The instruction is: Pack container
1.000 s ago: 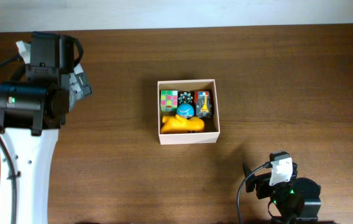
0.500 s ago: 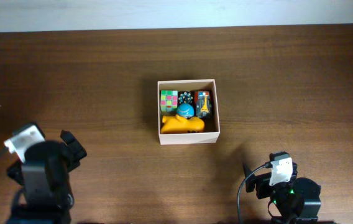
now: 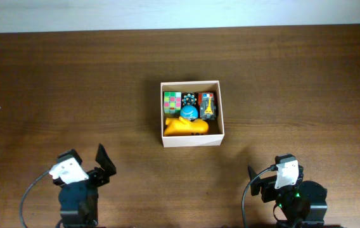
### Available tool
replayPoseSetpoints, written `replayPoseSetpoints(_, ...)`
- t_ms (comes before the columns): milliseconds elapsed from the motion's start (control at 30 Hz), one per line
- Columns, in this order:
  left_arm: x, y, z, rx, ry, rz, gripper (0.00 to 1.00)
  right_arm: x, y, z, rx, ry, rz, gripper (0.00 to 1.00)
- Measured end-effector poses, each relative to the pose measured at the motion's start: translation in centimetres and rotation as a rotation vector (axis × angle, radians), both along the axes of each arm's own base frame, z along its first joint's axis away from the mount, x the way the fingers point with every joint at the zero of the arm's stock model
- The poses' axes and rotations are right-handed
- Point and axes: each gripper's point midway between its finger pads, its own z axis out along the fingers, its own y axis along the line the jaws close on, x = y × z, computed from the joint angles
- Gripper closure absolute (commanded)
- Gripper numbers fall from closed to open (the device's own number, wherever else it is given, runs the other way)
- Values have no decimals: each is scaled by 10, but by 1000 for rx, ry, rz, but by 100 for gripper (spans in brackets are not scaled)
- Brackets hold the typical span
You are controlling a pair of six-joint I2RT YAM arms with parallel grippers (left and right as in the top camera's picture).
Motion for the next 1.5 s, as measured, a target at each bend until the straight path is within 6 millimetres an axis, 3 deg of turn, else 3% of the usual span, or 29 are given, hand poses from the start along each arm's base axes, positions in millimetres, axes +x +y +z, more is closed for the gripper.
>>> replayPoseSetpoints(100,-1,-4,-6,-8,-13,-22,1,0,0,0,0,0,0,1)
replayPoseSetpoints(333,-2,-11,7,-18,-105,-61,1,0,0,0,0,0,0,1)
replayPoseSetpoints(533,-3,-21,4,-23,-93,-104,1,0,0,0,0,0,0,1)
replayPoseSetpoints(1500,-3,-21,4,-24,-93,-107,1,0,0,0,0,0,0,1)
